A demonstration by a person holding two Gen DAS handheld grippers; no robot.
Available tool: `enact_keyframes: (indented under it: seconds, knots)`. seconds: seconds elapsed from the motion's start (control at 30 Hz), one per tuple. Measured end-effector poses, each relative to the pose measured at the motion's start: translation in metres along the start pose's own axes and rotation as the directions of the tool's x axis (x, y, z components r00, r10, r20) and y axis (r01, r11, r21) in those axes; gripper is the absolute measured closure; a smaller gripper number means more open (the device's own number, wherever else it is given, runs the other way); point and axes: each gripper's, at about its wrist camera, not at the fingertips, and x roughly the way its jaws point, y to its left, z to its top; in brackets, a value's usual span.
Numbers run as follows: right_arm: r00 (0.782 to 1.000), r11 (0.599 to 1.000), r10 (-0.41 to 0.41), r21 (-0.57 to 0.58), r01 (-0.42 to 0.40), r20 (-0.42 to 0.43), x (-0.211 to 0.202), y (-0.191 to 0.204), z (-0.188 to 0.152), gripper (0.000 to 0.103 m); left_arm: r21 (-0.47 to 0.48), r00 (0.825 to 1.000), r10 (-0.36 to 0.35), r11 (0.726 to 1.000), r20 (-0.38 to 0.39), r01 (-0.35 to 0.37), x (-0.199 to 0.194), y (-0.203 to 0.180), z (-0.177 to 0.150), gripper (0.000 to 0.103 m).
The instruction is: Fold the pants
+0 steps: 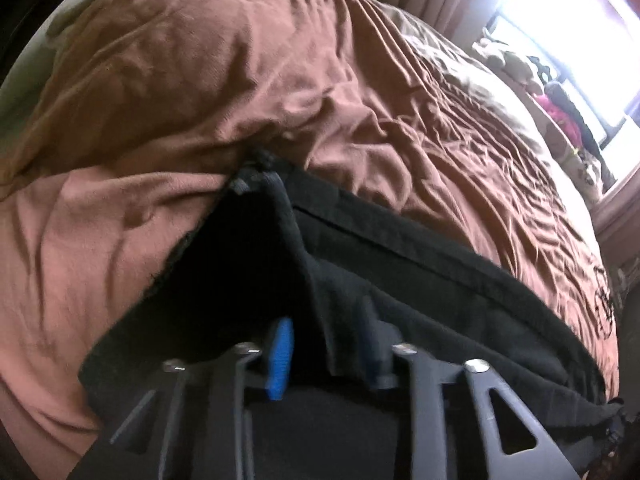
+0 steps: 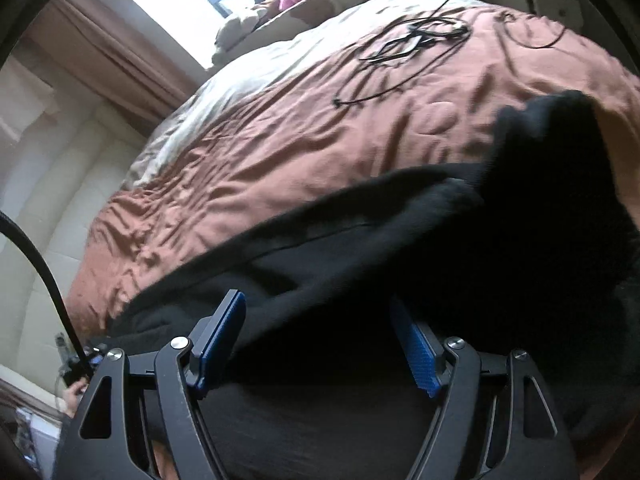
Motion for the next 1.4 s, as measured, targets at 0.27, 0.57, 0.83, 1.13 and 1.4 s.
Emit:
enact_keyframes:
  seconds: [0.27,0.57,0.83,1.13,1.4]
  knots:
    - [0.991,0.997,-0.083,-0.004,0.083,-0.107,0.048,0.004,0.012,0.097,-0.04,0.999,0.032,0.999,0.033,-0.03,0.006,0.011,0.017,0.101]
    - [0.994,0.994,-0.107,0.001,0.107,0.032,0.061,0.018,0.036,0.102,-0.05,0.997,0.01,0.999,0.079,-0.006,0.021,-0.003,0.055,0.101]
    - [0.986,0.988,-0.155,0.017,0.154,0.058,0.095,0.022,0.054,0.103,-0.031,0.997,0.057,0.998,0.057,-0.055,0.058,-0.022,0.074,0.1]
    - [0.99,0.994,-0.111,0.001,0.111,0.083,0.11,0.029,0.058,0.022,0.016,0.992,0.018,1.0,0.121,-0.02,0.037,-0.024,0.074,0.02]
    - [0.992,0.998,-0.032,-0.051,0.038,0.12,0.062,0.034,0.038,0.022,0.026,0.995,0.009,1.0,0.1,-0.012,0.007,-0.008,0.059,0.02]
